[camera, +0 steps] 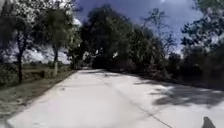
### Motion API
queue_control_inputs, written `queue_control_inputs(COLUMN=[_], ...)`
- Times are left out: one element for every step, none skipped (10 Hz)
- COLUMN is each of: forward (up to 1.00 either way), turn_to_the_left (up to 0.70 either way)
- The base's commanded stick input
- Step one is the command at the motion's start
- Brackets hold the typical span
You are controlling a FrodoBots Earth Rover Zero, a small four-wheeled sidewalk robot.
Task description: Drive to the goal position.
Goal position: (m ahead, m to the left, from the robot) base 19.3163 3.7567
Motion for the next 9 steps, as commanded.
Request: queue_control_inputs(forward=[0.70, 0.70, 0.70, 0.70, 0.70, 0.70, 0.70, 0.70, 0.70], turn_to_the_left=[0.35, 0.35, 0.35, 0.35, 0.00, 0.00, 0.00, 0.00, 0.00])
